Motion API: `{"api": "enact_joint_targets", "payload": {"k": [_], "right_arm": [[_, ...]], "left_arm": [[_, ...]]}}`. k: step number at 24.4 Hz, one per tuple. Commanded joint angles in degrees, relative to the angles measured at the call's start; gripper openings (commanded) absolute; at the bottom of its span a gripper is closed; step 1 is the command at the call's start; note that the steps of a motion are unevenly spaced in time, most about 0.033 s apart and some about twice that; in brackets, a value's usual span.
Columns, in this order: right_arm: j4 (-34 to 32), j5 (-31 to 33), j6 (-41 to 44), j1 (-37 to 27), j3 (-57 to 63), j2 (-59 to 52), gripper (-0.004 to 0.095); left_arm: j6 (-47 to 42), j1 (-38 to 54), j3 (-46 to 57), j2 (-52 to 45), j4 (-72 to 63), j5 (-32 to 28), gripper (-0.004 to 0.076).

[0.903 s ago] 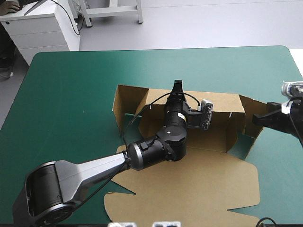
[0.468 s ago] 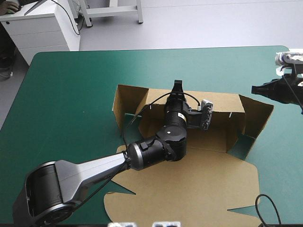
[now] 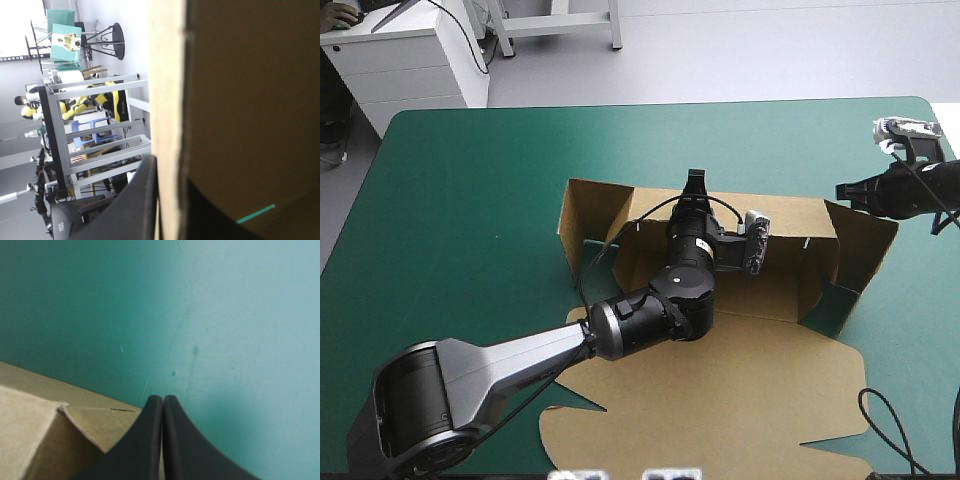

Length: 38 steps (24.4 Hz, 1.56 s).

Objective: Fold the box

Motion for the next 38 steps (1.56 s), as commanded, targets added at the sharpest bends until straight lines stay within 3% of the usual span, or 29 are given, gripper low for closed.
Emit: {"api": "enact_joint_targets", "payload": {"k": [1,9,21,26,32,35,38], "right_arm": [[2.4,0.0,-1.1,-0.1,-0.8,-2.0,-0.0014],[2.4,1.4,-3.8,-0.1,4.7,-3.6,-0.0013],[3.8,-4.1,-7.9,-0.1,19.1,-17.2,-0.0014],[7.3,-8.6,-12.8,-0.1,26.8,-22.1,-0.0014],[8.3,-9.7,-19.5,-0.1,30.1,-23.8,-0.0005],[7.5,-8.7,-22.9,-0.1,30.1,-23.8,0.0116],[7.8,-7.9,-27.8,-0.1,30.1,-23.8,0.0327]], "left_arm": [[-0.8,-0.5,-1.1,-2.9,0.3,-0.8,-0.0008],[-0.8,-0.5,-1.1,-2.9,0.1,-0.3,-0.0008],[-0.8,-0.5,-1.1,-2.9,0.1,0.0,-0.0008],[-0.8,-0.5,-1.1,-2.9,0.1,0.0,-0.0008],[-0.8,-0.5,-1.1,-2.9,0.1,0.0,-0.0008],[-0.8,-0.5,-1.1,-2.9,0.1,0.0,-0.0008],[-0.8,-0.5,-1.1,-2.9,0.1,0.0,-0.0008]]}}
